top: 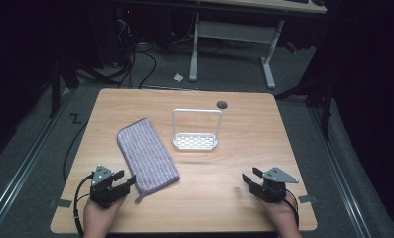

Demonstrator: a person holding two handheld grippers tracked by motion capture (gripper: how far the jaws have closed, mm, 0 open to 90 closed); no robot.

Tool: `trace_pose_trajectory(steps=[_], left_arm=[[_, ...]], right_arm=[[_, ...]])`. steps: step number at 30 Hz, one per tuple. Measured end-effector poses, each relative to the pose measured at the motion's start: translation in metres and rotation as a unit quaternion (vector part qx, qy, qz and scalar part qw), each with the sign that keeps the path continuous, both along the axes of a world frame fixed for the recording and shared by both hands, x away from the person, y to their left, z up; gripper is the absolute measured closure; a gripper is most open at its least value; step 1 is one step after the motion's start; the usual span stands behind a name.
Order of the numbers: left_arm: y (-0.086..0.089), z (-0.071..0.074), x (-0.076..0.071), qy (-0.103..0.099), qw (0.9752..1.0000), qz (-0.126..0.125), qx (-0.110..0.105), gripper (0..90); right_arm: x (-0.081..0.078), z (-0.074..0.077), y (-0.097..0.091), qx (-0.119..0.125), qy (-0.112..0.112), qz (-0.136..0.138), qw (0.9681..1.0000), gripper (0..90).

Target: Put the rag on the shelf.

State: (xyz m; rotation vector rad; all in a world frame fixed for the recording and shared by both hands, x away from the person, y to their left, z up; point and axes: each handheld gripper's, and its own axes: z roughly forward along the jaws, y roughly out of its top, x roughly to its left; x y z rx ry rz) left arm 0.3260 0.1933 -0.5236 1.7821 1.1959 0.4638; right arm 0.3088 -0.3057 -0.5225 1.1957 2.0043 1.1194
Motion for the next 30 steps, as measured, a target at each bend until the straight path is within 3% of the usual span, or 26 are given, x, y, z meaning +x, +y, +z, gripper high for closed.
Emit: trace_pose_trajectory(steps=[3, 6, 8, 11, 14, 16, 17, 19, 22, 25, 26, 30], left_arm=[[-0.009, -0.001, 0.004, 0.005, 0.9999, -0.011, -0.003, 47.0], [-0.026, 0.001, 0.010, 0.011, 0.9992, -0.028, -0.025, 51.5], [-0.045, 0.006, 0.014, 0.013, 0.9990, -0.043, -0.008, 57.9], [-0.072, 0.005, 0.023, 0.031, 0.9975, -0.063, 0.011, 77.5], [-0.095, -0.003, 0.034, 0.050, 0.9943, -0.078, 0.052, 88.4], [-0.101, -0.012, 0.038, 0.067, 0.9925, -0.082, 0.062, 90.0], [-0.101, -0.013, 0.037, 0.059, 0.9933, -0.080, 0.059, 90.0], [-0.103, -0.013, 0.033, 0.052, 0.9922, -0.089, 0.071, 90.0], [-0.108, -0.014, 0.020, 0.053, 0.9898, -0.115, 0.065, 90.0], [-0.116, -0.016, -0.001, 0.069, 0.9822, -0.170, 0.038, 90.0], [-0.120, -0.015, -0.008, 0.081, 0.9784, -0.188, 0.031, 89.9], [-0.138, -0.014, -0.038, 0.095, 0.9656, -0.240, 0.027, 85.2]], right_arm=[[-0.003, 0.002, -0.003, 0.001, -0.006, -0.003, 1.0000, 50.3], [-0.001, 0.005, -0.007, 0.010, -0.006, -0.011, 0.9999, 52.3], [0.001, 0.004, -0.008, 0.020, -0.001, -0.017, 0.9997, 53.8], [0.002, 0.000, -0.006, 0.015, 0.009, -0.024, 0.9996, 57.8], [0.001, -0.002, -0.002, 0.009, 0.012, -0.021, 0.9997, 59.6], [0.000, -0.001, -0.001, 0.008, 0.011, -0.017, 0.9998, 60.9], [0.000, -0.001, 0.000, 0.008, 0.010, -0.016, 0.9998, 61.3], [-0.001, -0.001, 0.001, 0.011, 0.011, -0.015, 0.9998, 62.2], [0.000, -0.001, 0.003, 0.005, 0.007, -0.010, 0.9999, 62.2], [-0.001, 0.000, 0.007, 0.005, 0.006, -0.007, 0.9999, 62.2], [-0.001, 0.000, 0.009, 0.004, 0.005, -0.003, 1.0000, 62.2], [-0.001, 0.002, 0.020, -0.002, 0.000, 0.017, 0.9999, 62.2]])
